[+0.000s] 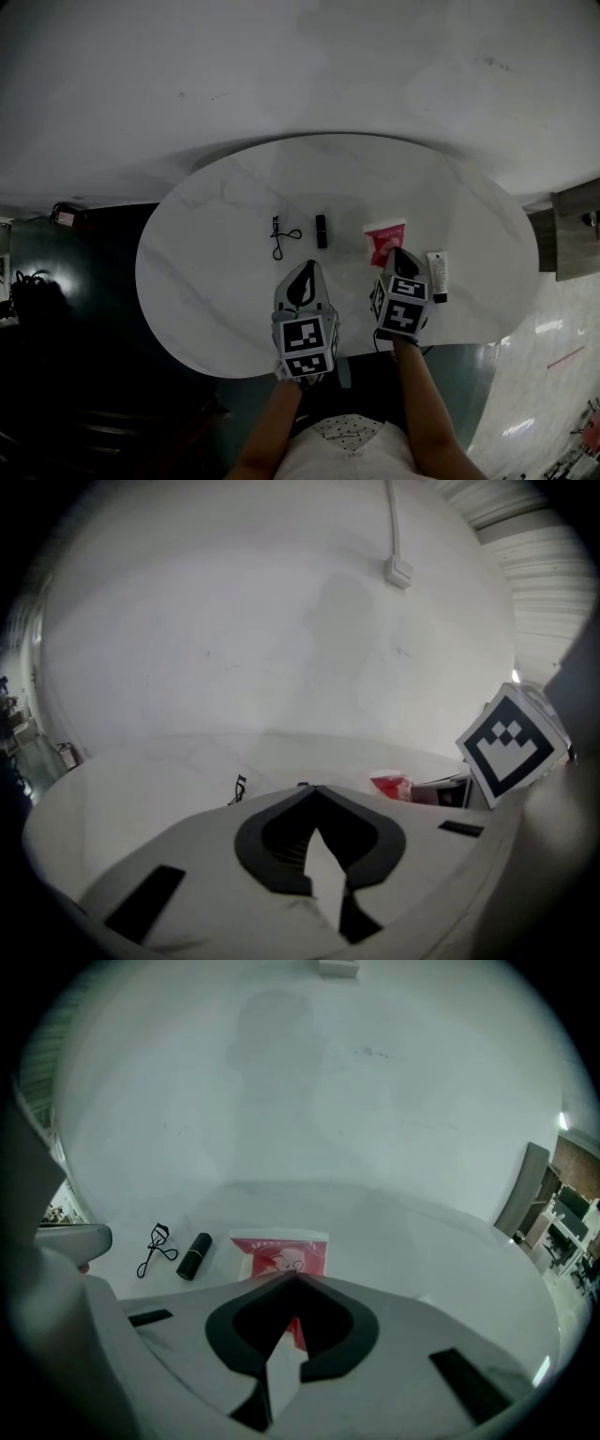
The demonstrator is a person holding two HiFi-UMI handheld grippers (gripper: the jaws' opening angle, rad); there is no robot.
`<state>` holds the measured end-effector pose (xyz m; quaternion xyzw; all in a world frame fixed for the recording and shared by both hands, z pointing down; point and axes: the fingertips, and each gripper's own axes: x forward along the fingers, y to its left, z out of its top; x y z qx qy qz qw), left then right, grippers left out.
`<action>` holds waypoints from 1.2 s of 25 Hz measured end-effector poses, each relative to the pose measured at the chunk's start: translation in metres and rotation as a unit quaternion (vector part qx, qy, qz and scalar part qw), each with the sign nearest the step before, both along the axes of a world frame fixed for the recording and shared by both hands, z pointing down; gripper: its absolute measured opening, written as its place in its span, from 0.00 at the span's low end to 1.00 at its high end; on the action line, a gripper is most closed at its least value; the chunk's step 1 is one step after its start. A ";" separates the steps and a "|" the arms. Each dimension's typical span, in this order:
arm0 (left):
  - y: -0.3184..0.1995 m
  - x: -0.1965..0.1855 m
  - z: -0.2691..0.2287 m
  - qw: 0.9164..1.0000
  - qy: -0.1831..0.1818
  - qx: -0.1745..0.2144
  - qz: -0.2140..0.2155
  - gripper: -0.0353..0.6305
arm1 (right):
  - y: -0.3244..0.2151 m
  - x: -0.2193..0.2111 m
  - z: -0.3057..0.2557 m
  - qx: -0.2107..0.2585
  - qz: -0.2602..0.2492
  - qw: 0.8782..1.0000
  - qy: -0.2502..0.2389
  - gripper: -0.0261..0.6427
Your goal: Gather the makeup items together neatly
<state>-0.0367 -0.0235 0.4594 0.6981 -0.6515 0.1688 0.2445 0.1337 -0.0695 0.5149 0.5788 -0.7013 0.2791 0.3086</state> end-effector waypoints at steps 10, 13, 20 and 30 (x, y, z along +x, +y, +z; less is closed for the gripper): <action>0.008 -0.048 0.006 0.998 0.001 -0.006 -0.067 0.11 | -0.027 -0.037 0.003 0.004 -0.007 1.000 0.011 0.08; 0.008 -0.056 0.007 0.997 0.002 -0.007 -0.075 0.11 | -0.032 -0.040 0.006 0.003 -0.004 1.000 0.021 0.08; 0.008 -0.063 0.009 0.997 0.002 -0.014 -0.076 0.11 | -0.033 -0.045 0.019 -0.014 0.002 0.999 0.030 0.08; 0.008 -0.067 0.012 0.997 0.001 -0.016 -0.072 0.11 | -0.029 -0.050 0.027 -0.022 0.003 0.999 0.047 0.08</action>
